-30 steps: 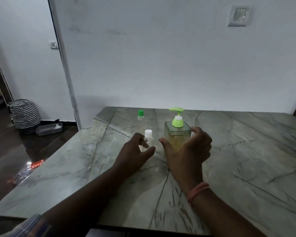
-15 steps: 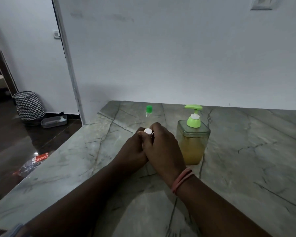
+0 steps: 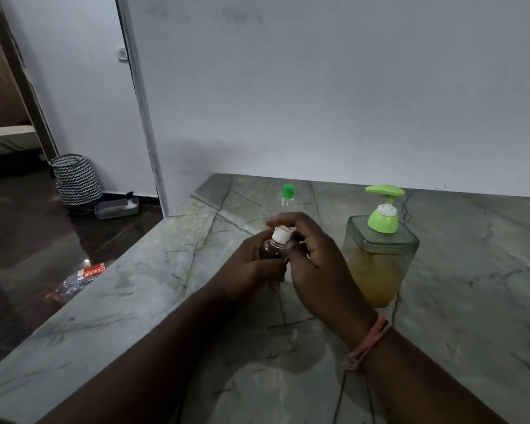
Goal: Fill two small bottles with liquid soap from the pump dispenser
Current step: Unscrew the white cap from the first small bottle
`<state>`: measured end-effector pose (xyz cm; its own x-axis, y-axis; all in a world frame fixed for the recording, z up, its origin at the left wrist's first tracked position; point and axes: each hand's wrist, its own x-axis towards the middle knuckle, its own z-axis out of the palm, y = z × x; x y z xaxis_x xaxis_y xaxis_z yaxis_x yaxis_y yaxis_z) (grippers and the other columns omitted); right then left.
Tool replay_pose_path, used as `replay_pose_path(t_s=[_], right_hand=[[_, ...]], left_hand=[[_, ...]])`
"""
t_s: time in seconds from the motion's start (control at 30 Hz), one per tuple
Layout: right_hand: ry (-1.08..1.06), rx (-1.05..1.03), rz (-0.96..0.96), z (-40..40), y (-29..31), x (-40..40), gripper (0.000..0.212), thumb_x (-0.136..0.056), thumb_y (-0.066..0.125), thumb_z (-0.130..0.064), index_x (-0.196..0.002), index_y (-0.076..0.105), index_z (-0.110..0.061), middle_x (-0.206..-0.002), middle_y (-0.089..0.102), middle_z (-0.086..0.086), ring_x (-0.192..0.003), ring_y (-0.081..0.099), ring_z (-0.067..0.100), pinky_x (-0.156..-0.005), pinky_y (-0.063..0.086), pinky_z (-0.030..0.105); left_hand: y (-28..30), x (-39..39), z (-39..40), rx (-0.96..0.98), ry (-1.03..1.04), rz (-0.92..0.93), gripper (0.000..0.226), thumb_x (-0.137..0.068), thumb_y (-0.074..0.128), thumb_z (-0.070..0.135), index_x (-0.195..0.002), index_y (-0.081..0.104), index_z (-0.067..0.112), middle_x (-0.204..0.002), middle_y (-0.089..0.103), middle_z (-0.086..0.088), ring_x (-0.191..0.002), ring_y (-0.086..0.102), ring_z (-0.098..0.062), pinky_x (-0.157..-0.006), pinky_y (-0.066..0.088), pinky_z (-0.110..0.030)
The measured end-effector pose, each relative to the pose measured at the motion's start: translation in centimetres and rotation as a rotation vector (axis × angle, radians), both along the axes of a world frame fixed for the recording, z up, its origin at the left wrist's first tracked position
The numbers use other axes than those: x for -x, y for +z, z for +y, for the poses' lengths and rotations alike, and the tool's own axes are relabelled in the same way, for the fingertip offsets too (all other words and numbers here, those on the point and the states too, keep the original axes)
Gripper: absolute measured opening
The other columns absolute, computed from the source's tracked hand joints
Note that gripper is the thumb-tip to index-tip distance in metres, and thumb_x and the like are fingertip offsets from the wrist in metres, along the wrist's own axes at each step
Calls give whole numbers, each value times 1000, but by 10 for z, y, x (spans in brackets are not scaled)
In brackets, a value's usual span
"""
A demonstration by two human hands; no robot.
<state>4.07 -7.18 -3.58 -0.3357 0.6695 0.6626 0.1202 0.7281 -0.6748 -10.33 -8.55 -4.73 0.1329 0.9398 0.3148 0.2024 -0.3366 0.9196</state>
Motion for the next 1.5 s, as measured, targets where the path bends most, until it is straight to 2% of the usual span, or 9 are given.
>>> replay_pose_path(t_s=[0.07,0.2,0.27,0.4,0.57,0.83,1.03,1.27,1.5], right_hand=[[-40,69,49,1,-5,3,50,-91,51,-7,-129,47,-40,-118,53,-14,-98,58,7,-81,51,23],[-302,62,63,6,-10,5,25,-90,59,-38,-114,55,-35,-104,50,-14,-89,55,-1,-70,46,11],[-289,8,70,7,-9,3,16,-92,58,-23,-107,62,-28,-104,54,-12,-92,57,-5,-74,45,7],[-86,61,82,6,-7,2,49,-90,50,6,-124,60,-28,-124,57,-15,-114,51,-3,-89,44,11],[-281,38,62,7,-12,6,34,-87,65,-27,-120,57,-34,-111,53,-16,-96,54,-2,-75,43,6],[-114,-6,77,7,-6,2,46,-85,51,13,-110,64,-23,-111,62,-11,-107,57,5,-87,46,16],[-302,90,95,11,-13,1,26,-86,67,-30,-111,61,-36,-104,55,-12,-87,57,3,-74,51,20],[-206,2,100,10,-8,0,32,-93,54,0,-108,65,-25,-111,61,-12,-106,57,3,-86,48,17],[-359,138,98,15,-17,1,24,-94,52,-12,-111,59,-27,-114,52,-7,-99,58,7,-85,52,30]], left_hand=[[-1,-3,2,2,49,-4,48,-73,66,9,-118,59,-7,-101,68,-34,-87,68,-46,-76,57,-51],[-7,-5,4,-18,147,142,63,-69,73,45,-124,63,16,-107,76,-4,-99,73,-24,-89,59,-57],[-8,-6,6,-11,172,186,52,-73,75,38,-120,66,18,-104,76,-2,-97,74,-22,-88,59,-58],[-10,-2,9,20,194,128,38,-77,72,20,-114,70,13,-100,78,-7,-96,75,-25,-91,58,-57],[-10,-6,7,7,215,127,44,-78,73,30,-119,68,16,-100,78,1,-93,76,-13,-82,62,-40],[-11,-4,10,21,267,185,27,-84,76,7,-109,71,15,-97,78,-4,-93,74,-22,-89,57,-58],[-10,-7,8,18,281,220,30,-80,75,19,-109,70,14,-97,77,-6,-92,74,-25,-85,59,-58],[-10,-5,10,37,319,219,27,-79,77,15,-105,71,19,-95,77,-4,-91,73,-24,-85,58,-58],[-13,-5,11,-16,391,198,24,-72,74,23,-95,68,27,-84,73,4,-78,68,-9,-74,55,-38]])
